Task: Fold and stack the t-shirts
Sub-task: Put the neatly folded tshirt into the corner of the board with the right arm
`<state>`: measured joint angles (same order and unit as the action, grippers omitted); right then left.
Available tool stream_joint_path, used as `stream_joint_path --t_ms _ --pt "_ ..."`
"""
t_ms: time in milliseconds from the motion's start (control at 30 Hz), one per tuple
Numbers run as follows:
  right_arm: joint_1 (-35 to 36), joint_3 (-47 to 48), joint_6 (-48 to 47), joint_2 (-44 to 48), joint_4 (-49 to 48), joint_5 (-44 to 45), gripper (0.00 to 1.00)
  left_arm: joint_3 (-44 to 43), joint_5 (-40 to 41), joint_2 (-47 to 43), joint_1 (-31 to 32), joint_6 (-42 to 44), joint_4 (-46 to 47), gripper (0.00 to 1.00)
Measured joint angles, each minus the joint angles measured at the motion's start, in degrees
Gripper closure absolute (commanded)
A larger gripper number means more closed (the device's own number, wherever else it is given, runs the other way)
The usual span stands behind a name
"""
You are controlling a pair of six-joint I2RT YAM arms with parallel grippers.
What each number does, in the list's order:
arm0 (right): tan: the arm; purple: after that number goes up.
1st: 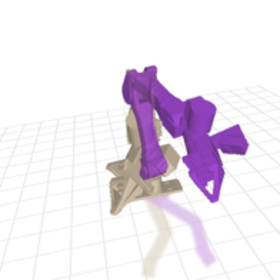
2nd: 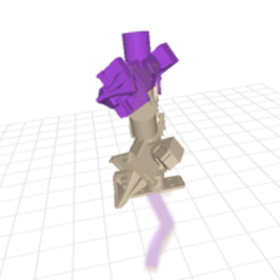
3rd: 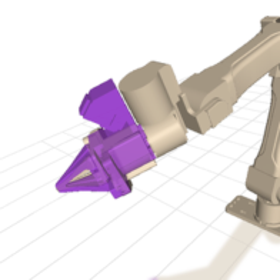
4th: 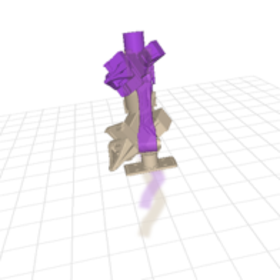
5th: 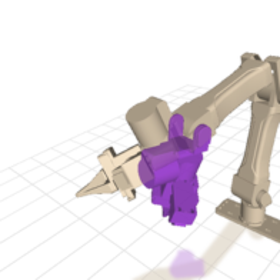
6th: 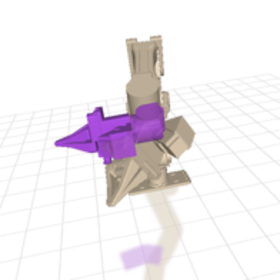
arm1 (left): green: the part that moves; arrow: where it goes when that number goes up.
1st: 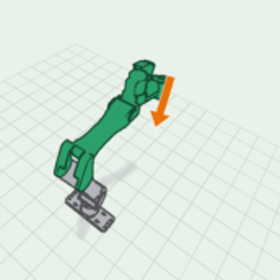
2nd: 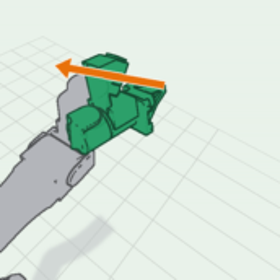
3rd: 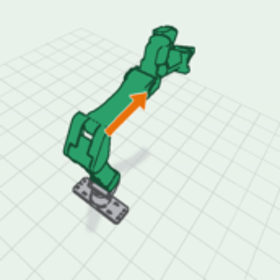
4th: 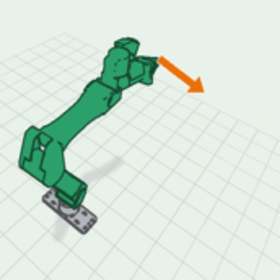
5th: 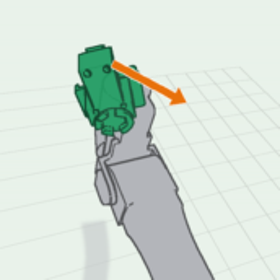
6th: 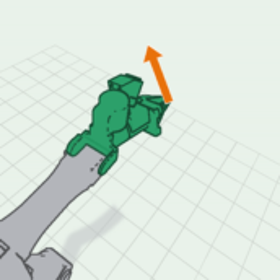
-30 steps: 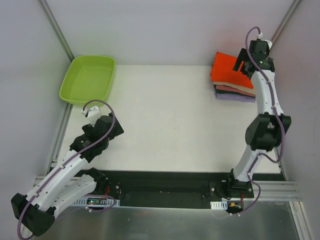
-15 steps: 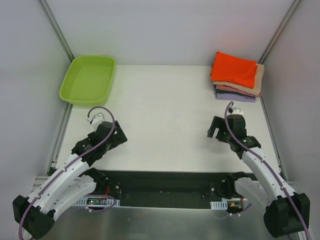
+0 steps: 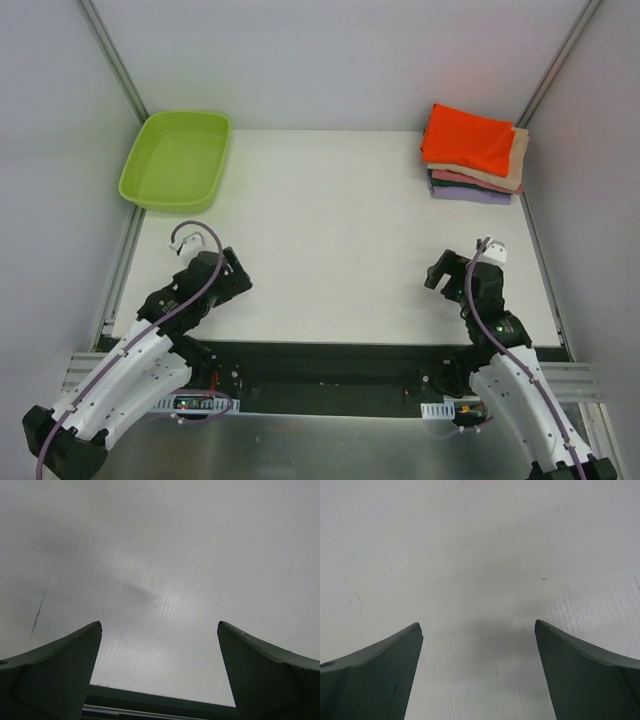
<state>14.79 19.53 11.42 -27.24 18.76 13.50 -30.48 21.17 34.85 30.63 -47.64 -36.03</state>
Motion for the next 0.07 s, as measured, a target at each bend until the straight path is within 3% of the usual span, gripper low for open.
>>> stream_joint_path --t_ms 67 --pt "0.00 -0.70 0.00 1.70 -0.28 0.11 0.04 0.00 0.15 -0.33 0.00 0.00 -0.02 0.01"
